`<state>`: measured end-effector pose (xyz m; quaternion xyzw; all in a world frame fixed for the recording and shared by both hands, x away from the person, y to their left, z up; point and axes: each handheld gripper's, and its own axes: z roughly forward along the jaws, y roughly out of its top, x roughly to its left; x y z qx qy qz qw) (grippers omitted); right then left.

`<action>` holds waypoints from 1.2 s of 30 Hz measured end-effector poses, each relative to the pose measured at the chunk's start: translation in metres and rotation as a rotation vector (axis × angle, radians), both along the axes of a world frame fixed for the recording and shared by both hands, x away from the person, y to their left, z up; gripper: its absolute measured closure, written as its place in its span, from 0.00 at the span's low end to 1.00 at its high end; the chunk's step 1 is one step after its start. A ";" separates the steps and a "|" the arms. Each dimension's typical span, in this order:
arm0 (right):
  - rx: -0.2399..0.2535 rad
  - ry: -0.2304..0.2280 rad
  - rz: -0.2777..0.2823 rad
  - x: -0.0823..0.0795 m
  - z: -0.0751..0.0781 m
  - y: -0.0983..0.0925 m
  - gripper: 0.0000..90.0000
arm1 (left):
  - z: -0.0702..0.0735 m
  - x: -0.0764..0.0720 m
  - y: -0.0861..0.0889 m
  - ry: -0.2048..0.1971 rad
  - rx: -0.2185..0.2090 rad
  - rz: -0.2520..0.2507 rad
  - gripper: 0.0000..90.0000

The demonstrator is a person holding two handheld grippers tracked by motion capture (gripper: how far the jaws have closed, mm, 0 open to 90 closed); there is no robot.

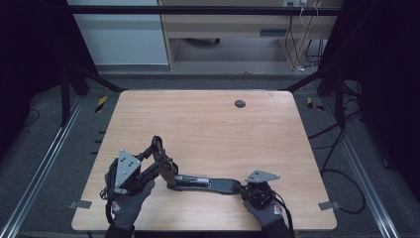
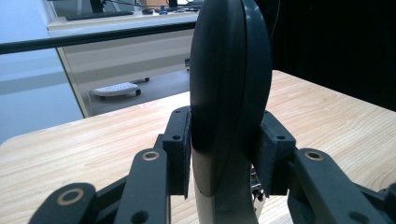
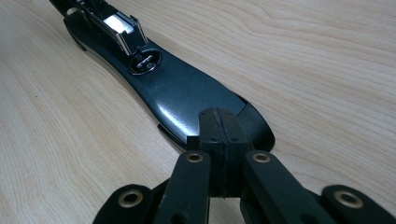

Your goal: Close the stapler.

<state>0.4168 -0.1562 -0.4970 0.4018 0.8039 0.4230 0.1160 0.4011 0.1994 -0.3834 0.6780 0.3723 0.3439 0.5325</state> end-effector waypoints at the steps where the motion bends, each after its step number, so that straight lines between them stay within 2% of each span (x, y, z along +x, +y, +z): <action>1: -0.001 -0.001 0.002 0.000 0.000 0.000 1.00 | 0.000 0.000 0.000 0.000 0.000 0.000 0.68; 28: -0.001 -0.005 -0.001 0.000 0.000 0.000 1.00 | 0.001 -0.002 -0.024 -0.048 0.095 -0.005 0.68; 29: -0.001 -0.005 -0.001 0.000 0.000 0.000 1.00 | 0.001 -0.001 -0.024 -0.061 0.105 -0.007 0.68; 33: 0.002 -0.002 -0.001 0.000 0.000 0.000 1.00 | 0.001 -0.002 -0.029 -0.056 0.118 -0.008 0.68; 36: 0.002 -0.002 0.000 0.000 0.000 0.000 1.00 | 0.000 -0.003 -0.038 -0.073 0.148 -0.014 0.67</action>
